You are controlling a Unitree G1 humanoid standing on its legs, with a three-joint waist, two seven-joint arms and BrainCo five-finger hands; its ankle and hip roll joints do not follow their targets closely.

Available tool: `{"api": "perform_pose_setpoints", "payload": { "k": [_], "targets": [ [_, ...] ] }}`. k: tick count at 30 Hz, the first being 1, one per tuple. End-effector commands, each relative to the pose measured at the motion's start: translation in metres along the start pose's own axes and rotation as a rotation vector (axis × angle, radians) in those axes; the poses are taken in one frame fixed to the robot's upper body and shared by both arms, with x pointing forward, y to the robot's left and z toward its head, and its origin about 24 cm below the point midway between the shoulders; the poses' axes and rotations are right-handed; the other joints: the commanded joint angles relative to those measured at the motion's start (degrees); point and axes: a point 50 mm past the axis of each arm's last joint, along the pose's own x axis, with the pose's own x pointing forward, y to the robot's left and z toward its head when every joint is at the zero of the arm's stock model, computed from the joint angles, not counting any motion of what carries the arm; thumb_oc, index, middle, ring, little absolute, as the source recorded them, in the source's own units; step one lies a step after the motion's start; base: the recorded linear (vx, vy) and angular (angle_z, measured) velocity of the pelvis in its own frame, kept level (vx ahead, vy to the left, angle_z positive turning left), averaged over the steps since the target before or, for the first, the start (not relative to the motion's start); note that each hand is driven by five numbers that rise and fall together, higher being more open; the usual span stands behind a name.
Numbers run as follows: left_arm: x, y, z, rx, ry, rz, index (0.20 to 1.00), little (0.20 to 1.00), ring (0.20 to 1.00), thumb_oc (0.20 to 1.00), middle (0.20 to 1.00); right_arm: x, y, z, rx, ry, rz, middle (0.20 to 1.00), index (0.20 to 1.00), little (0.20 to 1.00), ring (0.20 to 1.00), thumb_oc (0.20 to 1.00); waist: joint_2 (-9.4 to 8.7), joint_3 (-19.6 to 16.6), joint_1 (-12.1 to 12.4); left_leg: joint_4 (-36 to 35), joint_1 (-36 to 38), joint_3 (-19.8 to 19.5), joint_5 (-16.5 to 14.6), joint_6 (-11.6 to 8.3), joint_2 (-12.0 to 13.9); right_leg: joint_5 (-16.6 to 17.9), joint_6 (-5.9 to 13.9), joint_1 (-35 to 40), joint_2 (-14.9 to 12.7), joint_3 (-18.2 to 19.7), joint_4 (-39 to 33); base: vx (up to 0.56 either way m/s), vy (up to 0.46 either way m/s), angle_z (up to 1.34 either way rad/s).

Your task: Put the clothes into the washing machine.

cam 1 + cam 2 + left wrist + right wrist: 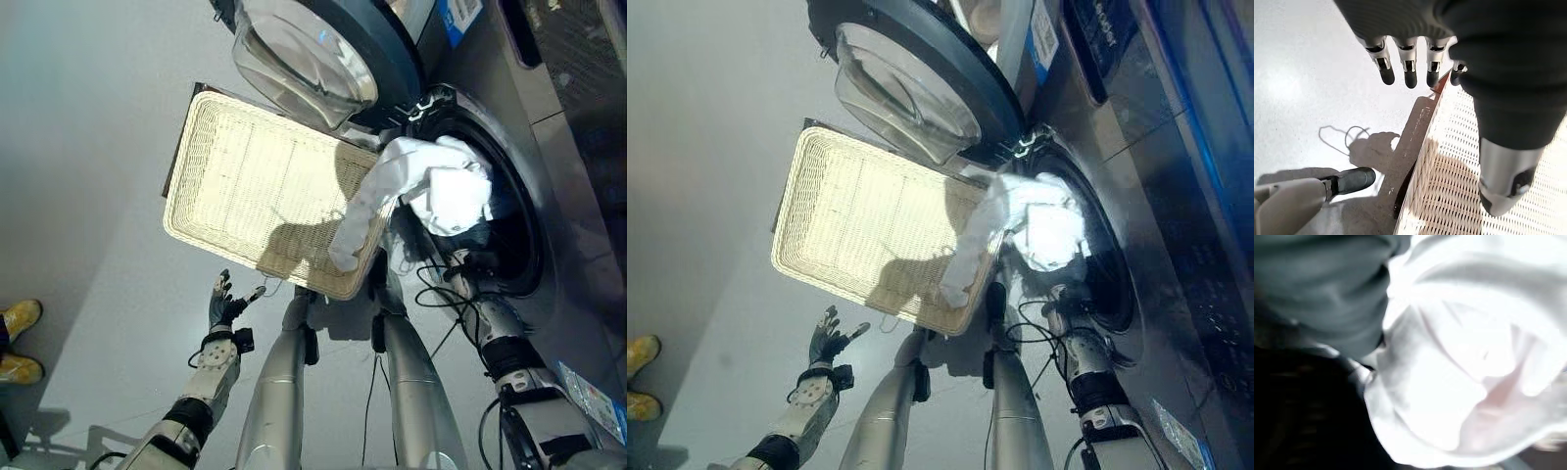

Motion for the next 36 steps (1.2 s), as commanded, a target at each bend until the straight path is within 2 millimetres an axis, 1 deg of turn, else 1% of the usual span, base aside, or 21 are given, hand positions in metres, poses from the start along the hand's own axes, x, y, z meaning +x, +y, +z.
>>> {"api": "perform_pose_setpoints", "payload": {
  "k": [1,5,7,10,11,12,15,16,17,19,20,22,23,24,26,27,29,31,32,35,36],
  "targets": [
    [-0.007,0.010,-0.008,-0.058,0.001,0.037,1.000,1.000,1.000,1.000,1.000,0.009,0.040,0.034,0.056,-0.336,0.113,0.200,0.200,0.200,0.200,0.200,1.67,0.58,-1.48,7.41,-0.43,-0.34,-6.85,0.52,-3.30,1.85,4.06,2.31,-1.62,-4.60,-2.04,0.03,-0.014,-0.14],
    [-0.008,0.005,-0.011,-0.057,0.016,0.020,1.000,1.000,1.000,1.000,1.000,0.012,0.063,0.063,0.126,-0.632,0.069,0.200,0.200,0.200,0.200,0.200,2.98,0.58,-1.45,7.47,-0.04,0.13,-6.78,0.21,-3.39,1.43,3.69,2.67,-1.68,-4.47,-2.00,0.05,-0.009,-0.11],
    [-0.008,0.001,-0.011,-0.055,0.020,0.004,1.000,1.000,1.000,1.000,1.000,0.016,0.083,0.083,0.164,-0.794,0.053,0.200,0.200,0.200,0.200,0.200,3.94,0.58,-1.16,7.47,-0.33,0.31,-6.23,0.07,-3.49,1.42,3.33,2.40,-1.76,-4.53,-1.79,0.03,-0.012,-0.04],
    [-0.010,-0.001,-0.014,-0.035,0.034,-0.019,1.000,1.000,1.000,1.000,1.000,0.011,0.099,0.112,0.220,-1.041,-0.013,0.200,0.200,0.200,0.200,0.200,4.94,0.58,-0.61,7.46,0.14,0.15,-6.32,-0.32,-3.50,0.41,3.19,2.91,-1.86,-4.81,-1.04,0.04,-0.017,-0.02],
    [-0.010,-0.001,-0.014,-0.032,0.038,-0.024,1.000,1.000,1.000,1.000,1.000,0.007,0.101,0.122,0.233,-1.130,-0.054,0.200,0.200,0.200,0.200,0.200,5.24,0.58,-0.43,7.35,0.16,0.04,-6.18,-0.40,-3.54,0.25,3.13,2.94,-1.87,-4.92,-0.84,0.09,-0.061,0.01],
    [-0.011,-0.003,-0.014,-0.021,0.040,-0.038,1.000,1.000,1.000,1.000,1.000,0.000,0.110,0.144,0.280,-1.296,-0.112,0.200,0.200,0.200,0.200,0.200,5.88,0.58,0.02,6.95,-0.02,-0.43,-5.73,-0.56,-3.61,-0.16,2.95,2.82,-1.77,-5.07,-0.30,0.04,-0.061,0.05],
    [-0.010,-0.004,-0.012,-0.009,0.036,-0.051,1.000,1.000,1.000,1.000,1.000,-0.003,0.119,0.157,0.292,-1.362,-0.141,0.200,0.200,0.200,0.200,0.200,6.36,0.58,0.35,6.62,-0.52,-0.74,-5.24,-0.69,-3.56,-0.42,2.81,2.32,-1.62,-5.10,0.24,0.04,-0.057,0.03],
    [-0.009,-0.004,-0.009,0.000,0.031,-0.058,1.000,1.000,1.000,1.000,1.000,-0.004,0.124,0.165,0.310,-1.384,-0.169,0.592,0.592,0.592,0.592,0.592,6.67,0.58,0.59,6.14,-1.58,-1.01,-4.05,-0.67,-3.52,0.09,2.53,1.38,-1.29,-5.03,0.44,0.04,-0.080,0.01],
    [-0.009,-0.004,-0.008,0.006,0.030,-0.060,1.000,1.000,1.000,1.000,1.000,-0.003,0.126,0.169,0.309,-1.383,-0.195,1.000,1.000,1.000,1.000,1.000,6.83,0.58,0.73,5.83,-1.86,-1.26,-3.69,-0.68,-3.53,0.09,2.48,1.01,-1.13,-4.96,0.68,0.03,-0.098,0.08],
    [-0.009,-0.001,-0.008,0.014,0.032,-0.061,1.000,1.000,1.000,1.000,1.000,-0.002,0.117,0.179,0.284,-1.332,-0.333,1.000,1.000,1.000,1.000,1.000,6.99,0.58,0.73,5.26,-1.64,-1.69,-3.63,-0.83,-3.50,-0.75,2.45,1.03,-0.80,-4.76,1.33,0.05,-0.066,0.11],
    [-0.008,0.000,-0.005,0.012,0.024,-0.059,1.000,1.000,1.000,1.000,1.000,-0.001,0.119,0.186,0.217,-1.313,-0.395,1.000,1.000,1.000,1.000,1.000,7.02,0.58,0.94,4.71,-2.72,-1.90,-2.57,-0.72,-3.43,0.17,2.29,-0.03,-0.52,-4.62,1.13,0.02,-0.035,0.04],
    [-0.009,0.000,-0.006,0.015,0.024,-0.060,1.000,1.000,1.000,1.000,1.000,0.000,0.119,0.189,0.178,-1.299,-0.435,1.000,1.000,1.000,1.000,1.000,7.03,0.58,0.94,4.67,-2.36,-2.11,-2.96,-0.76,-3.48,-0.52,2.26,0.22,-0.33,-4.47,1.48,0.04,-0.066,0.06],
    [-0.008,0.003,-0.002,0.026,0.014,-0.064,1.000,1.000,1.000,1.000,1.000,0.003,0.113,0.194,-0.136,-1.207,-0.689,1.000,1.000,1.000,1.000,1.000,6.85,0.58,0.98,4.90,-3.37,-2.69,-2.71,-0.81,-3.75,-0.29,2.14,-0.72,0.00,-4.29,1.78,0.06,-0.111,0.07],
    [-0.007,0.003,0.000,0.029,0.010,-0.066,1.000,1.000,1.000,1.000,1.000,0.004,0.114,0.194,-0.286,-1.201,-0.799,1.000,1.000,1.000,1.000,1.000,6.81,0.58,1.11,5.15,-3.89,-2.79,-2.63,-0.66,-3.90,0.03,2.12,-1.12,0.00,-4.28,1.67,0.04,-0.106,0.07],
    [-0.006,0.001,0.002,0.034,0.006,-0.072,1.000,1.000,1.000,1.000,1.000,0.010,0.113,0.192,-0.600,-1.143,-0.925,1.000,1.000,1.000,1.000,1.000,6.74,0.58,1.42,5.47,-4.44,-2.99,-2.73,-0.42,-4.07,0.20,2.17,-1.47,0.01,-4.38,1.65,0.01,-0.057,0.06],
    [-0.005,0.000,0.006,0.040,-0.003,-0.080,1.000,1.000,1.000,1.000,1.000,0.016,0.115,0.191,-0.826,-1.106,-0.981,1.000,1.000,1.000,1.000,1.000,6.71,0.58,1.88,5.71,-4.98,-3.13,-2.76,-0.19,-4.22,0.51,2.26,-1.84,-0.01,-4.49,1.49,-0.01,-0.077,-0.03],
    [-0.003,-0.002,0.009,0.043,-0.020,-0.089,1.000,1.000,1.000,1.000,1.000,0.032,0.122,0.185,-0.932,-0.977,-0.892,1.000,1.000,1.000,1.000,1.000,6.68,0.58,2.59,5.51,-5.88,-3.37,-2.67,0.11,-4.35,0.97,2.37,-2.43,-0.06,-5.01,0.95,-0.01,-0.064,-0.05],
    [0.000,0.001,0.012,0.047,-0.032,-0.094,1.000,1.000,1.000,1.000,1.000,0.041,0.118,0.179,-0.913,-0.834,-0.802,1.000,1.000,1.000,1.000,1.000,6.44,0.58,2.86,5.27,-6.27,-3.37,-2.63,0.13,-4.34,1.11,2.37,-2.80,-0.05,-5.34,0.64,-0.02,-0.051,-0.03],
    [-0.001,0.001,0.013,0.052,-0.039,-0.101,1.000,1.000,1.000,1.000,1.000,0.050,0.114,0.170,-0.889,-0.700,-0.675,1.000,1.000,1.000,1.000,1.000,6.29,0.58,2.98,4.89,-6.54,-3.39,-2.46,0.16,-4.33,1.40,2.44,-2.99,-0.17,-5.70,0.19,-0.02,-0.045,-0.02],
    [-0.001,0.002,0.013,0.053,-0.040,-0.101,1.000,1.000,1.000,1.000,1.000,0.052,0.112,0.166,-0.886,-0.652,-0.652,1.000,1.000,1.000,1.000,1.000,6.19,0.58,2.96,4.82,-6.57,-3.41,-2.47,0.13,-4.34,1.42,2.48,-3.02,-0.21,-5.82,0.07,0.00,0.000,0.00],
    [-0.003,0.004,0.010,0.047,-0.040,-0.094,1.000,1.000,1.000,1.000,1.000,0.061,0.109,0.147,-0.741,-0.515,-0.418,1.000,1.000,1.000,1.000,1.000,5.97,0.58,2.73,4.39,-6.64,-3.09,-2.50,0.08,-4.22,1.50,2.59,-3.21,-0.20,-5.98,-0.23,0.00,0.000,0.00]
  ]
}}
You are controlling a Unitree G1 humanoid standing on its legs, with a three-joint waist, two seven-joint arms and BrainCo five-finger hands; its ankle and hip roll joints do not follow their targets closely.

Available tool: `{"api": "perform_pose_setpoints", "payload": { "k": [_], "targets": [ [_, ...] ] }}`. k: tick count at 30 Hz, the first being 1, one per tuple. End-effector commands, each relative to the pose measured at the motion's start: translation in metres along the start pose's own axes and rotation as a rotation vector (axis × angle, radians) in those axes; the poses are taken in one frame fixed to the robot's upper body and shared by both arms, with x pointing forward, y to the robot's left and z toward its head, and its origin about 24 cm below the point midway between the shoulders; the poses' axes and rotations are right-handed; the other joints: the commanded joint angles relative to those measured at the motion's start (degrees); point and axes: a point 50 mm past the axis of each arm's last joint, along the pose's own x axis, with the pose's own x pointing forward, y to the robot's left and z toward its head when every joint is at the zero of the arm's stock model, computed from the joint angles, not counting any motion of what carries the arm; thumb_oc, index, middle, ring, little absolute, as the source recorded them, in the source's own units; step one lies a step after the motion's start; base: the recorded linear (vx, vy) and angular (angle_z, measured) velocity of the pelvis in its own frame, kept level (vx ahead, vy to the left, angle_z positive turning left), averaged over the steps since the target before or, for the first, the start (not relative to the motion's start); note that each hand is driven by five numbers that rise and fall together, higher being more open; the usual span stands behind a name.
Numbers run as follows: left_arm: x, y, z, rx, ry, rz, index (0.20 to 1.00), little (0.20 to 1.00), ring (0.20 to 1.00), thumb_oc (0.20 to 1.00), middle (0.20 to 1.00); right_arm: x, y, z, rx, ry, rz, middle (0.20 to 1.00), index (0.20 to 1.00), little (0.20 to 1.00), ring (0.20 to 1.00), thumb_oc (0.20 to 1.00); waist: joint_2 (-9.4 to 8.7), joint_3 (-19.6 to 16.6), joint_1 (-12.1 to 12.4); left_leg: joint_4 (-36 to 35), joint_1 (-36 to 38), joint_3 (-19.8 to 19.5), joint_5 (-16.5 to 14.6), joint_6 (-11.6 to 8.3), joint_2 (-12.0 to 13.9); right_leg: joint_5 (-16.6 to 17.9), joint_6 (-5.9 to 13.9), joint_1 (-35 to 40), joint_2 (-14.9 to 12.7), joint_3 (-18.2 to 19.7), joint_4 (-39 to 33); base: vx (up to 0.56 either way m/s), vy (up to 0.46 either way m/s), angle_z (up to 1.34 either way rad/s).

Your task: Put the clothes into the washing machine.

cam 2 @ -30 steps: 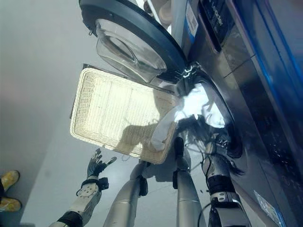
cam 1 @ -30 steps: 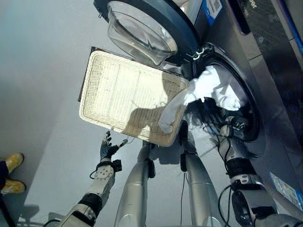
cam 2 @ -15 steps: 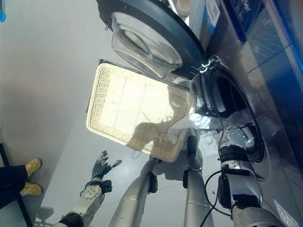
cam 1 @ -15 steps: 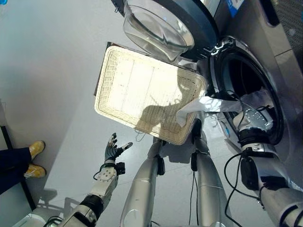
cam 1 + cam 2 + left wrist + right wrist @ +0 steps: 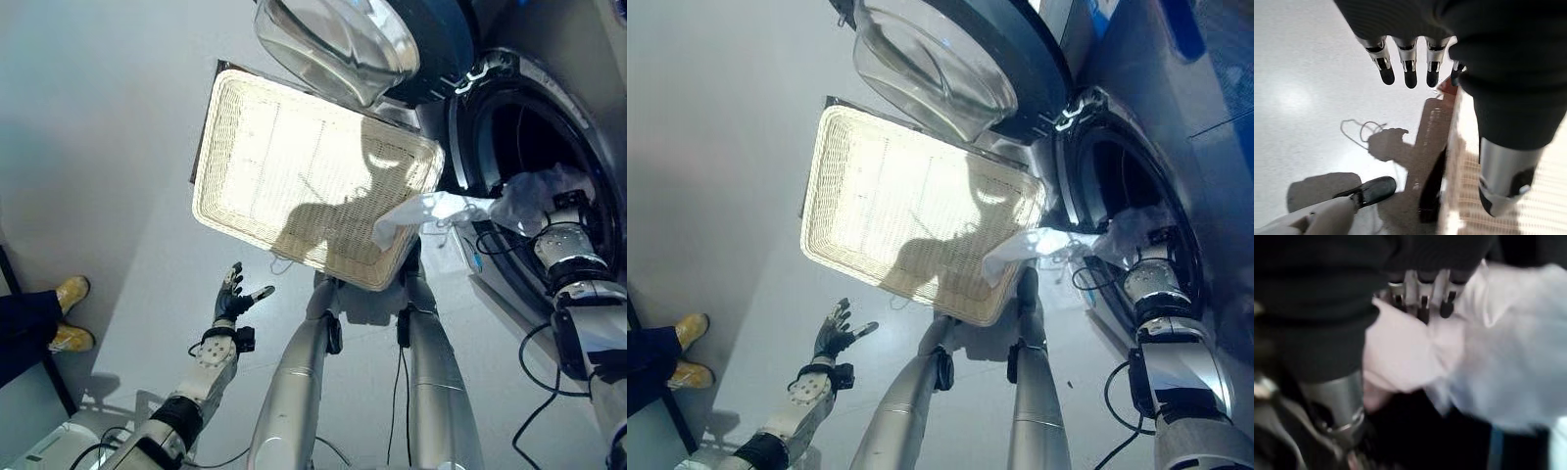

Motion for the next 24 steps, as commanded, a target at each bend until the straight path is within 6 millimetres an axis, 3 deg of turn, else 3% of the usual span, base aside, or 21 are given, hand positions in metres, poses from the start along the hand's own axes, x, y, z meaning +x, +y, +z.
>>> {"api": "perform_pose_setpoints", "payload": {
  "k": [1,2,4,6,11,15,16,18,19,21,22,24],
  "targets": [
    [-0.004,0.012,-0.007,-0.017,0.005,0.049,1.000,1.000,1.000,1.000,1.000,0.003,0.009,0.039,0.225,-0.045,0.328,1.000,1.000,1.000,1.000,1.000,1.47,-0.74,-1.11,5.20,-0.84,-3.64,-3.33,-2.23,-2.02,-1.69,1.11,1.89,1.89,-6.44,2.36,-0.01,0.046,-0.03],
    [-0.006,0.011,-0.010,-0.026,0.011,0.055,1.000,1.000,1.000,1.000,1.000,-0.003,0.015,0.037,0.439,-0.043,0.447,1.000,1.000,1.000,1.000,1.000,1.50,-0.74,-1.44,4.92,-0.49,-3.48,-3.38,-2.30,-1.95,-1.80,1.12,2.07,2.07,-6.23,2.37,0.00,0.043,-0.02],
    [-0.008,0.012,-0.014,-0.032,0.016,0.061,1.000,1.000,1.000,1.000,1.000,-0.007,0.013,0.034,0.709,-0.044,0.541,1.000,1.000,1.000,1.000,1.000,1.51,-0.74,-1.74,4.69,-0.13,-3.46,-3.50,-2.38,-1.96,-1.97,1.25,2.21,2.23,-5.96,2.47,0.00,0.054,-0.04],
    [-0.010,0.007,-0.018,-0.045,0.025,0.068,1.000,1.000,1.000,1.000,1.000,-0.035,0.022,0.021,0.952,-0.129,0.759,1.000,1.000,1.000,1.000,1.000,1.77,-0.74,-2.48,3.93,0.67,-3.25,-3.64,-2.33,-1.91,-2.16,1.65,2.57,2.46,-5.18,2.39,-0.01,0.080,-0.03],
    [-0.007,0.002,-0.013,-0.070,0.027,0.075,1.000,1.000,1.000,1.000,1.000,-0.078,0.036,-0.004,1.129,-0.090,0.929,1.000,1.000,1.000,1.000,1.000,2.22,-0.74,-3.46,2.92,0.78,-2.41,-2.90,-2.33,-1.86,-1.12,1.89,2.00,2.56,-3.88,1.38,-0.04,0.088,-0.06],
    [-0.009,0.003,-0.016,-0.086,0.033,0.081,1.000,1.000,1.000,1.000,1.000,-0.078,0.015,-0.025,1.052,-0.067,0.860,1.000,1.000,1.000,1.000,1.000,1.83,-0.74,-4.27,2.11,1.48,-1.88,-2.55,-2.40,-1.82,-0.15,2.08,2.62,2.37,-3.44,-0.15,-0.03,0.065,-0.09],
    [-0.010,0.001,-0.018,-0.093,0.035,0.082,1.000,1.000,1.000,1.000,1.000,-0.079,0.006,-0.040,0.917,-0.042,0.836,1.000,1.000,1.000,1.000,1.000,1.73,-0.74,-4.65,1.75,1.68,-1.48,-2.25,-2.46,-1.71,0.32,2.06,2.88,2.33,-3.21,-0.88,-0.03,0.072,-0.04],
    [-0.011,0.001,-0.020,-0.094,0.039,0.082,1.000,1.000,1.000,1.000,1.000,-0.080,0.001,-0.047,0.856,-0.028,0.821,1.000,1.000,1.000,1.000,1.000,1.69,-0.74,-4.76,1.58,2.21,-1.42,-2.53,-2.51,-1.68,0.02,2.12,3.35,2.34,-3.15,-0.98,-0.01,0.052,-0.04],
    [-0.012,-0.001,-0.021,-0.101,0.035,0.085,1.000,1.000,1.000,1.000,1.000,-0.082,-0.010,-0.061,0.676,-0.019,0.803,1.000,1.000,1.000,1.000,1.000,1.53,-0.74,-4.93,1.22,2.31,-1.06,-2.20,-2.56,-1.63,0.50,2.08,3.49,2.32,-3.02,-1.61,-0.02,0.057,-0.05],
    [-0.013,-0.002,-0.021,-0.105,0.034,0.087,1.000,1.000,1.000,1.000,1.000,-0.084,-0.017,-0.071,0.602,-0.001,0.794,1.000,1.000,1.000,1.000,1.000,1.43,-0.74,-5.06,1.09,2.33,-0.85,-2.05,-2.65,-1.58,0.63,2.06,3.56,2.30,-2.97,-1.84,-0.04,0.041,-0.06],
    [-0.012,-0.004,-0.021,-0.106,0.031,0.088,1.000,1.000,1.000,1.000,1.000,-0.087,-0.032,-0.090,0.486,0.050,0.775,1.000,1.000,1.000,1.000,1.000,1.21,-0.74,-5.23,0.72,2.22,-0.59,-1.70,-2.76,-1.53,0.97,2.00,3.63,2.21,-2.89,-2.41,-0.04,0.031,-0.08],
    [-0.013,-0.006,-0.022,-0.110,0.033,0.091,1.000,1.000,1.000,1.000,1.000,-0.090,-0.044,-0.103,0.398,0.082,0.765,1.000,1.000,1.000,1.000,1.000,1.21,-0.74,-5.40,0.31,2.38,-0.44,-1.37,-2.82,-1.59,1.14,1.89,3.75,2.20,-2.74,-2.71,-0.04,0.046,-0.05]
  ]
}}
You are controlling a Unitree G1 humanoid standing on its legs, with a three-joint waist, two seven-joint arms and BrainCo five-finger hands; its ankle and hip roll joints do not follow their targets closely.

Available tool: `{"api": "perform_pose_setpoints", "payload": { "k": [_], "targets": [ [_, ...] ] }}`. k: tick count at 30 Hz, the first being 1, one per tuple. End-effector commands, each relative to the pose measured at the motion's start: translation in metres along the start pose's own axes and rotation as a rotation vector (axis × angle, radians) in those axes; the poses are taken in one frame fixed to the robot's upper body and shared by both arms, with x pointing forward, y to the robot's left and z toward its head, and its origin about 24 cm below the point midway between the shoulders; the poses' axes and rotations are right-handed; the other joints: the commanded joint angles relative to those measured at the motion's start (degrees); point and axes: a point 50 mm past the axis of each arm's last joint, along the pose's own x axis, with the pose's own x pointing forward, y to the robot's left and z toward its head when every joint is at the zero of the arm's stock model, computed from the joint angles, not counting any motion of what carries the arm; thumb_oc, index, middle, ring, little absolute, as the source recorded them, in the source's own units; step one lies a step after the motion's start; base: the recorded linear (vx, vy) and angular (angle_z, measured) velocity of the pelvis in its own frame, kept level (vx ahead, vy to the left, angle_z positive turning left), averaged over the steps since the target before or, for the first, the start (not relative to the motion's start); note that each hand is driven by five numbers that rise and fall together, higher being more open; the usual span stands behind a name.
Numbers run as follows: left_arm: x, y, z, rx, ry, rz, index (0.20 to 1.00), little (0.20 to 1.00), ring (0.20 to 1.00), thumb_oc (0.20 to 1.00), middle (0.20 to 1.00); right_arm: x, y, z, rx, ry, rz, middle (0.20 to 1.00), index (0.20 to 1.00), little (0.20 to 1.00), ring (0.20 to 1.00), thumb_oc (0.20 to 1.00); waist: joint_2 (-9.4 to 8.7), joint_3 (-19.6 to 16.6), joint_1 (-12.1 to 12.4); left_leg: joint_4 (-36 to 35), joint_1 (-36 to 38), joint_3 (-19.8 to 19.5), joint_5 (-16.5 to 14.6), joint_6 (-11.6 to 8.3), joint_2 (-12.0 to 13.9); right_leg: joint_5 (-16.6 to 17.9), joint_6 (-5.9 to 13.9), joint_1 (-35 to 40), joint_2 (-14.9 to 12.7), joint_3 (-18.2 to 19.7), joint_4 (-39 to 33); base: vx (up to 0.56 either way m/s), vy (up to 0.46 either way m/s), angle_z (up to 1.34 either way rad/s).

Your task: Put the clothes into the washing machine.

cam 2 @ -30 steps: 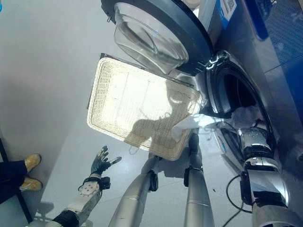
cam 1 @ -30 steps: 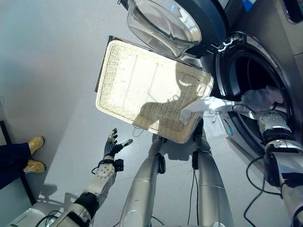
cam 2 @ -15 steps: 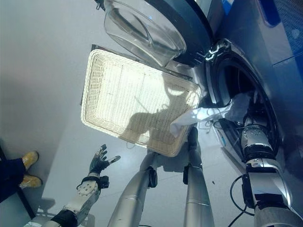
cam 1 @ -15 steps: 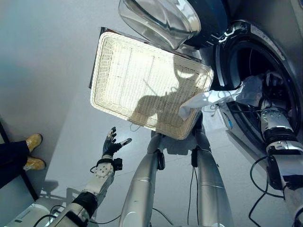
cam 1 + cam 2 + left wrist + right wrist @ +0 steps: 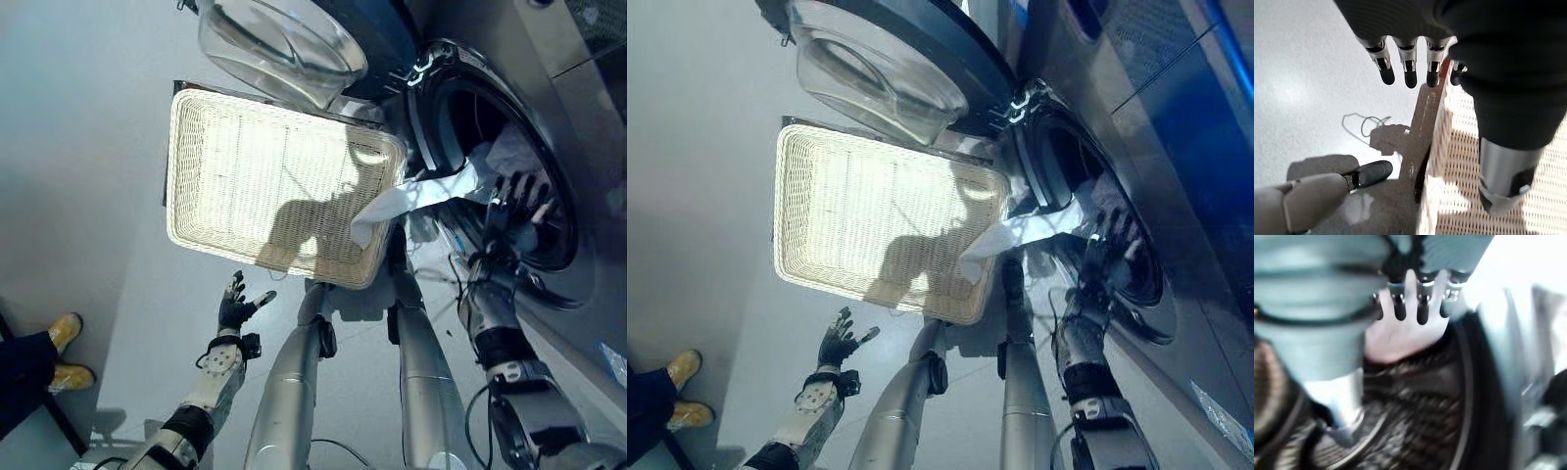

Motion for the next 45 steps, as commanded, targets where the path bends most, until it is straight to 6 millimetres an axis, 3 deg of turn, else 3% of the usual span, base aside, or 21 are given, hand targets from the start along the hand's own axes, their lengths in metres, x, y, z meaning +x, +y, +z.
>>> {"api": "perform_pose_setpoints", "payload": {
  "k": [1,5,9,18,19,22,23,24,32,37,41,45],
  "targets": [
    [-0.004,0.008,-0.008,-0.007,0.006,0.055,1.000,1.000,1.000,1.000,1.000,-0.001,0.007,0.002,-0.127,0.014,0.083,1.000,1.000,1.000,1.000,1.000,1.18,-0.72,0.38,2.82,-0.19,-3.03,-1.50,-3.05,-1.72,-0.89,1.52,1.69,1.54,-4.89,1.33,-0.03,0.049,-0.05],
    [-0.005,0.003,-0.010,-0.017,0.010,0.057,1.000,1.000,1.000,1.000,1.000,-0.015,-0.007,-0.009,-0.267,0.106,0.044,1.000,1.000,1.000,1.000,1.000,1.63,-0.72,0.19,1.88,0.36,-2.77,-1.04,-3.08,-1.84,-0.64,1.66,2.04,1.11,-4.74,0.71,-0.03,0.066,-0.08],
    [-0.003,-0.002,-0.008,-0.030,0.013,0.059,1.000,1.000,1.000,1.000,1.000,-0.020,-0.005,-0.021,-0.461,0.177,0.046,1.000,1.000,1.000,1.000,1.000,1.98,-0.72,0.13,1.48,0.52,-2.83,-0.71,-3.14,-2.06,-0.49,1.76,2.17,0.81,-4.61,0.42,-0.03,0.054,0.01],
    [-0.002,-0.009,-0.010,-0.036,0.029,0.044,1.000,1.000,1.000,1.000,1.000,-0.041,-0.021,-0.050,-0.602,0.406,-0.003,1.000,1.000,1.000,1.000,1.000,2.20,-0.72,0.58,0.81,0.81,-2.88,-0.17,-3.36,-2.21,-0.15,1.92,2.65,0.21,-5.10,-0.19,0.00,0.004,0.00],
    [-0.001,-0.011,-0.008,-0.032,0.027,0.035,1.000,1.000,1.000,1.000,1.000,-0.042,-0.031,-0.057,-0.637,0.520,-0.039,1.000,1.000,1.000,1.000,1.000,2.37,-0.72,1.06,0.92,0.61,-3.10,-0.07,-3.37,-2.23,-0.24,1.90,2.55,0.05,-5.39,0.00,0.00,0.000,0.00],
    [0.000,-0.011,-0.007,-0.031,0.026,0.033,1.000,1.000,1.000,1.000,1.000,-0.041,-0.032,-0.058,-0.623,0.533,-0.047,1.000,1.000,1.000,1.000,1.000,2.41,-0.72,1.19,0.99,0.53,-3.11,-0.06,-3.35,-2.22,-0.27,1.88,2.51,-0.01,-5.50,0.05,0.00,0.000,0.00],
    [0.001,-0.012,-0.007,-0.024,0.027,0.027,1.000,1.000,1.000,1.000,1.000,-0.041,-0.036,-0.059,-0.565,0.560,-0.072,1.000,1.000,1.000,1.000,1.000,2.47,-0.72,1.51,1.13,0.49,-3.38,-0.05,-3.40,-2.29,-0.39,1.93,2.55,-0.08,-5.72,0.27,0.00,-0.047,0.01],
    [0.003,-0.014,-0.007,-0.012,0.036,0.016,1.000,1.000,1.000,1.000,1.000,-0.041,-0.046,-0.068,-0.391,0.688,-0.133,1.000,1.000,1.000,1.000,1.000,2.89,-0.72,2.26,0.84,0.50,-3.90,0.29,-3.46,-2.28,-0.74,1.93,2.58,-0.07,-6.12,0.70,0.00,-0.070,0.04],
    [0.007,-0.031,-0.003,0.000,0.035,-0.034,1.000,1.000,1.000,1.000,1.000,-0.022,-0.056,-0.064,-0.354,0.754,-0.343,1.000,1.000,1.000,1.000,1.000,4.53,-0.72,4.25,0.42,0.08,-4.56,0.84,-3.87,-2.05,-1.28,2.02,2.35,-0.79,-7.63,1.25,0.01,-0.043,0.09],
    [0.008,-0.039,0.001,0.001,0.025,-0.054,1.000,1.000,1.000,1.000,1.000,-0.006,-0.044,-0.063,-0.355,0.720,-0.304,1.000,1.000,1.000,1.000,1.000,5.20,-0.72,4.88,0.86,-1.38,-4.54,1.35,-4.02,-1.99,-1.05,1.85,1.00,-1.09,-8.39,1.81,0.01,-0.027,0.10],
    [0.008,-0.045,0.003,-0.005,0.019,-0.064,1.000,1.000,1.000,1.000,1.000,0.008,-0.023,-0.066,-0.242,0.669,-0.204,1.000,1.000,1.000,1.000,1.000,5.78,-0.72,5.11,1.49,-2.48,-4.80,1.39,-4.08,-2.21,-1.20,1.79,-0.41,-1.15,-8.48,2.65,0.03,-0.016,0.11],
    [0.008,-0.048,0.005,-0.004,0.015,-0.065,1.000,1.000,1.000,1.000,1.000,0.015,-0.016,-0.064,-0.219,0.626,-0.164,1.000,1.000,1.000,1.000,1.000,5.81,-0.72,5.21,1.46,-2.70,-4.88,1.38,-4.02,-2.28,-1.08,1.87,-0.75,-1.17,-8.53,2.61,0.01,-0.017,0.05]
  ]
}}
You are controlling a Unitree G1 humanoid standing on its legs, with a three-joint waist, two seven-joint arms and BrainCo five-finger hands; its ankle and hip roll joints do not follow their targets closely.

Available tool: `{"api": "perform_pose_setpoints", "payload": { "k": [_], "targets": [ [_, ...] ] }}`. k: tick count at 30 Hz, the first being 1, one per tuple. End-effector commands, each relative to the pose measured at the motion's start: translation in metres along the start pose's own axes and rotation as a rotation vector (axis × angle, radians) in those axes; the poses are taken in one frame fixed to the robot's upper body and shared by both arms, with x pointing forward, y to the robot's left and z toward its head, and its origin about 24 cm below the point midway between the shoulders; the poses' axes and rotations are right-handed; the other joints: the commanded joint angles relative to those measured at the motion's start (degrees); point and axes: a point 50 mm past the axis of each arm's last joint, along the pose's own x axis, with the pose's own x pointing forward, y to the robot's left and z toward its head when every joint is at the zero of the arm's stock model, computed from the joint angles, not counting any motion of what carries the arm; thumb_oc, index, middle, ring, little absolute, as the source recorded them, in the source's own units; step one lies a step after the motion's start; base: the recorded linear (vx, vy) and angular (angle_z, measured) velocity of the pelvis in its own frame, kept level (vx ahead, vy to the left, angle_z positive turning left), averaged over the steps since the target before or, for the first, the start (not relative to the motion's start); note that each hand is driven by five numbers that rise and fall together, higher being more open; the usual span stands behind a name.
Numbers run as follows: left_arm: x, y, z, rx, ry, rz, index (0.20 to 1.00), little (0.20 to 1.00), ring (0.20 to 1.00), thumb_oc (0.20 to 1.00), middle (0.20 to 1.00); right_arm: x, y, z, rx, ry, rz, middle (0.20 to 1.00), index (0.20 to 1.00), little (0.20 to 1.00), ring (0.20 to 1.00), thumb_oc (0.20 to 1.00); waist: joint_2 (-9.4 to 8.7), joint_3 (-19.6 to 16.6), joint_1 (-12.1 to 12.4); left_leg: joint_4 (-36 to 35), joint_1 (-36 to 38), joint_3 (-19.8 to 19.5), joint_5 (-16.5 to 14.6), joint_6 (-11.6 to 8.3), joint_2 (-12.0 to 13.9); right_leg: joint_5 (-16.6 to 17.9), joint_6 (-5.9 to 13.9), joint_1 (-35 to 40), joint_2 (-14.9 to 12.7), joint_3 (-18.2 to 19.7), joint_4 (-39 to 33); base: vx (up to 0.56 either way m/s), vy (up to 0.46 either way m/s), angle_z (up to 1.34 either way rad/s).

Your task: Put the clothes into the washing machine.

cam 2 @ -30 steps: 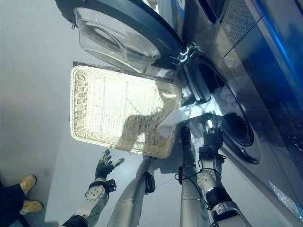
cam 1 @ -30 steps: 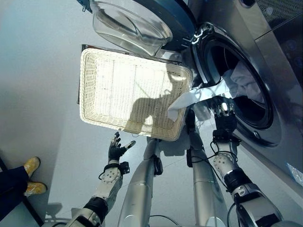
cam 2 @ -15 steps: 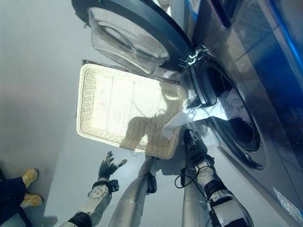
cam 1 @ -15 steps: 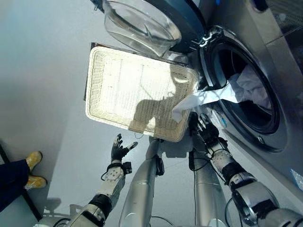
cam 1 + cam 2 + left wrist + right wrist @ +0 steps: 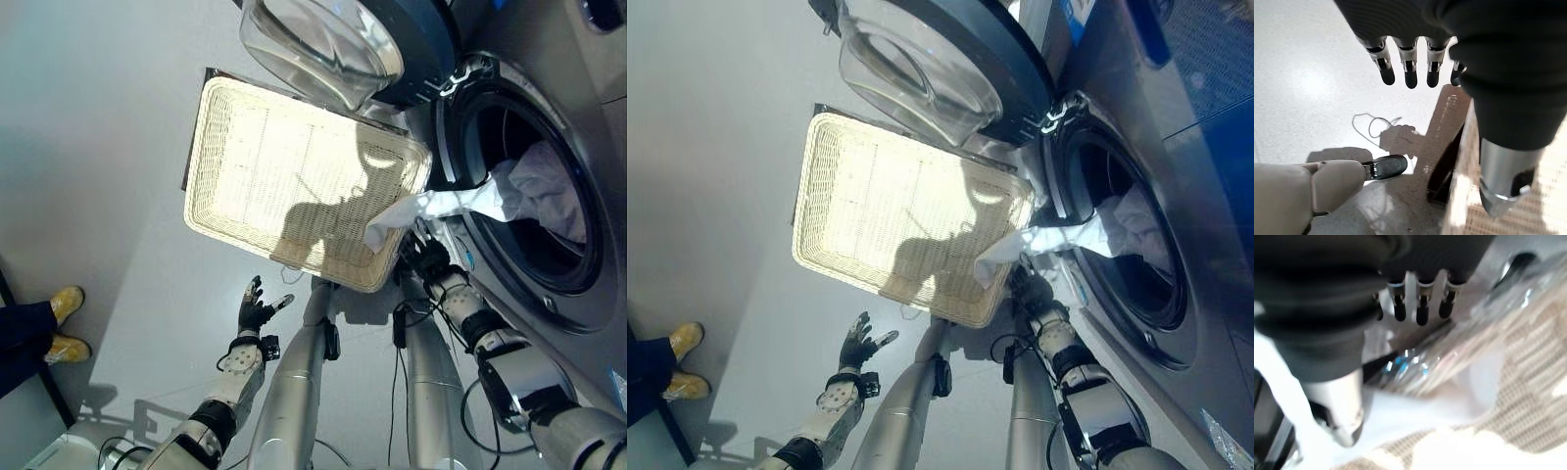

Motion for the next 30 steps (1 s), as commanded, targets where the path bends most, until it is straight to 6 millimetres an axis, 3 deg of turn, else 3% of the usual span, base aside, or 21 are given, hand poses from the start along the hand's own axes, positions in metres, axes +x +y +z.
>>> {"api": "perform_pose_setpoints", "payload": {
  "k": [1,3,8,15,19,28,29,30],
  "targets": [
    [0.006,-0.021,0.016,-0.003,-0.049,-0.029,1.000,1.000,1.000,1.000,1.000,-0.002,0.002,0.019,0.044,-0.105,0.066,1.000,1.000,1.000,1.000,1.000,5.20,-0.33,0.52,3.88,-2.23,-1.07,-0.83,-2.60,-2.68,2.57,3.31,2.22,-0.04,-3.99,-3.80,0.03,-0.028,0.07],
    [0.004,-0.019,0.014,0.002,-0.046,-0.029,1.000,1.000,1.000,1.000,1.000,0.000,0.021,0.034,0.086,-0.206,0.179,1.000,1.000,1.000,1.000,1.000,5.20,-0.33,0.61,3.67,-1.92,-1.09,-1.14,-2.79,-2.56,2.34,3.47,2.35,-0.03,-4.05,-3.87,0.03,-0.026,0.06],
    [0.005,-0.018,0.016,-0.001,-0.054,-0.024,1.000,1.000,1.000,1.000,1.000,-0.001,0.039,0.044,0.105,-0.331,0.244,1.000,1.000,1.000,1.000,1.000,4.80,-0.33,0.54,3.43,-2.75,-0.89,-0.66,-2.84,-2.33,3.03,3.36,1.48,0.36,-3.93,-4.10,0.00,0.000,0.00],
    [0.003,-0.016,0.015,-0.008,-0.054,-0.018,1.000,1.000,1.000,1.000,1.000,-0.008,0.033,0.053,0.126,-0.471,0.148,1.000,1.000,1.000,1.000,1.000,4.16,-0.33,-0.03,3.44,-2.94,-0.77,-0.65,-2.81,-2.14,3.24,3.30,1.22,0.81,-3.53,-4.07,0.00,0.000,0.00],
    [0.002,-0.016,0.013,-0.012,-0.056,-0.014,1.000,1.000,1.000,1.000,1.000,-0.019,0.011,0.068,0.134,-0.625,-0.105,1.000,1.000,1.000,1.000,1.000,3.86,-0.33,-0.62,3.66,-2.63,-1.06,-1.14,-2.63,-2.16,3.14,3.15,1.63,1.31,-2.49,-4.32,0.00,0.000,0.00],
    [0.005,-0.017,0.017,-0.003,-0.062,-0.009,1.000,1.000,1.000,1.000,1.000,-0.027,0.003,0.087,0.220,-0.763,-0.240,1.000,1.000,1.000,1.000,1.000,4.20,-0.33,-0.38,4.18,-3.57,-1.93,-0.89,-2.25,-2.36,2.90,3.08,0.97,1.38,-2.19,-3.06,0.00,0.000,0.00],
    [0.005,-0.017,0.016,-0.001,-0.060,-0.010,1.000,1.000,1.000,1.000,1.000,-0.028,0.001,0.089,0.228,-0.777,-0.251,0.956,0.956,0.956,0.956,0.956,4.33,-0.33,-0.30,4.27,-3.52,-2.10,-0.93,-2.22,-2.42,2.68,3.07,0.99,1.34,-2.19,-2.72,0.00,0.000,0.00],
    [0.004,-0.017,0.014,0.004,-0.054,-0.011,1.000,1.000,1.000,1.000,1.000,-0.030,-0.003,0.092,0.229,-0.795,-0.274,0.523,0.523,0.523,0.523,0.523,4.41,-0.33,-0.28,4.40,-2.95,-2.34,-1.40,-2.17,-2.60,1.97,3.13,1.49,1.17,-2.21,-2.28,0.00,0.000,0.00]
  ]
}}
